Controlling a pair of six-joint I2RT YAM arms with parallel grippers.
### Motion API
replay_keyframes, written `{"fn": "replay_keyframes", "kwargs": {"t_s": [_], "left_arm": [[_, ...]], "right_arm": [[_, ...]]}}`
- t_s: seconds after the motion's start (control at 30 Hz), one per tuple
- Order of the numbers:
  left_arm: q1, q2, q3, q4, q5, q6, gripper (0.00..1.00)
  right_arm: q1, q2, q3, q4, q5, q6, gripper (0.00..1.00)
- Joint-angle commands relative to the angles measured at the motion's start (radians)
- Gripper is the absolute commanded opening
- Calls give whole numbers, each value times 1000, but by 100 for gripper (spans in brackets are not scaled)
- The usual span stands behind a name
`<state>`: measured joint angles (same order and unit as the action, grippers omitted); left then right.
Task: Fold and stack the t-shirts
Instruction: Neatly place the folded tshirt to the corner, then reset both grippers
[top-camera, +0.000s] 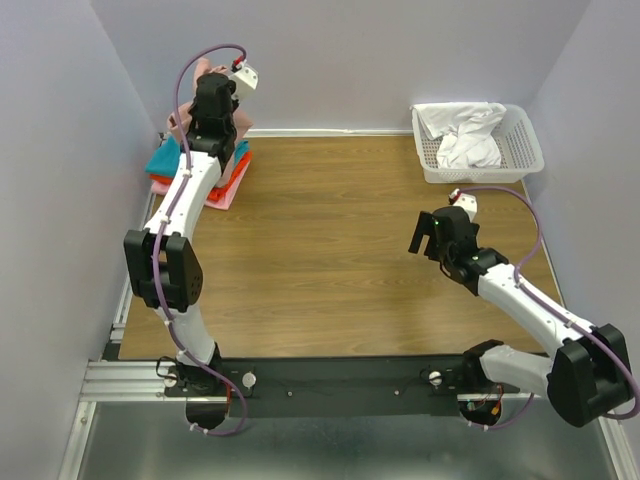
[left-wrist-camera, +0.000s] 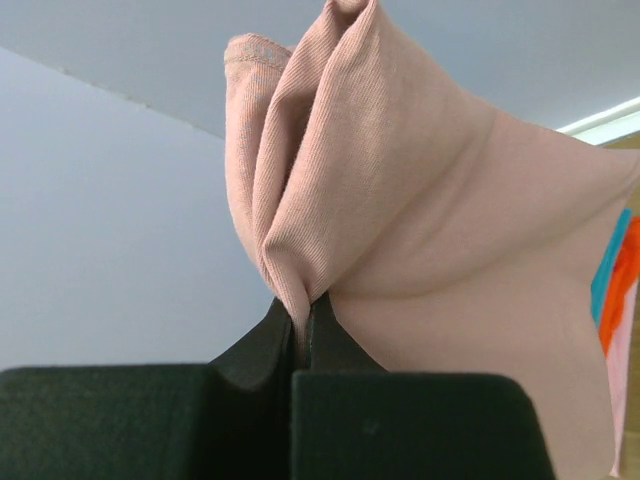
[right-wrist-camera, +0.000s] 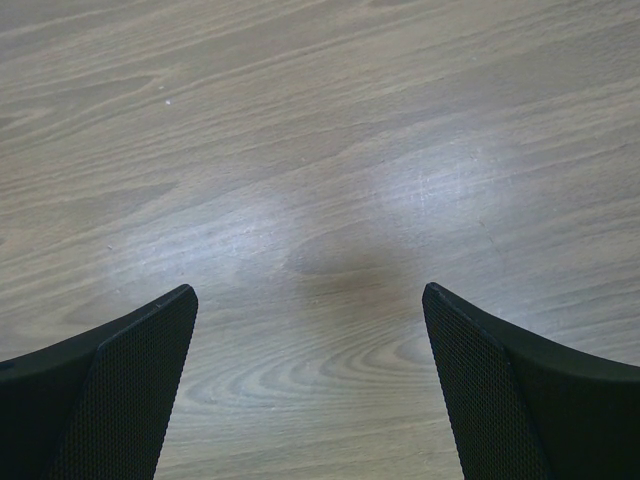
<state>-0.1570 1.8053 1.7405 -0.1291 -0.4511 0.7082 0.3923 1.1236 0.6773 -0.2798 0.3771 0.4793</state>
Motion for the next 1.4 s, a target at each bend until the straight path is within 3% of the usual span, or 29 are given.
{"fn": "replay_keyframes", "kwargs": {"t_s": [0.0, 0.27, 0.8, 0.87, 0.9, 1.0, 1.03, 1.1, 1.17, 1.2, 1.37], "left_arm": [[42, 54, 44, 11, 78, 63, 0], [99, 137, 83, 11, 183, 86, 0], [186, 338, 226, 45, 146, 80, 0], [197, 368, 250, 45, 128, 59, 4], [198, 385, 258, 46, 124, 54, 15], [208, 399, 280, 45, 114, 28, 32], [209, 404, 284, 46, 112, 25, 57], [212, 404, 290, 48, 106, 14, 66], [212, 390, 287, 49, 106, 8, 89], [212, 378, 286, 49, 107, -2, 94], [211, 327, 260, 48, 124, -49, 95]], "right_arm": [[-7, 27, 2, -7, 43, 16, 100], [-6, 61, 14, -16, 43, 22, 100], [-6, 131, 87, -53, 75, 27, 100], [-6, 137, 93, -58, 78, 22, 100], [-6, 143, 96, -61, 79, 21, 100], [-6, 146, 103, -67, 79, 25, 100], [-7, 146, 107, -71, 75, 28, 100], [-7, 140, 108, -75, 68, 31, 100], [-6, 128, 105, -79, 66, 36, 100], [-6, 124, 104, -82, 62, 41, 100], [-6, 81, 97, -94, 40, 45, 100]]}}
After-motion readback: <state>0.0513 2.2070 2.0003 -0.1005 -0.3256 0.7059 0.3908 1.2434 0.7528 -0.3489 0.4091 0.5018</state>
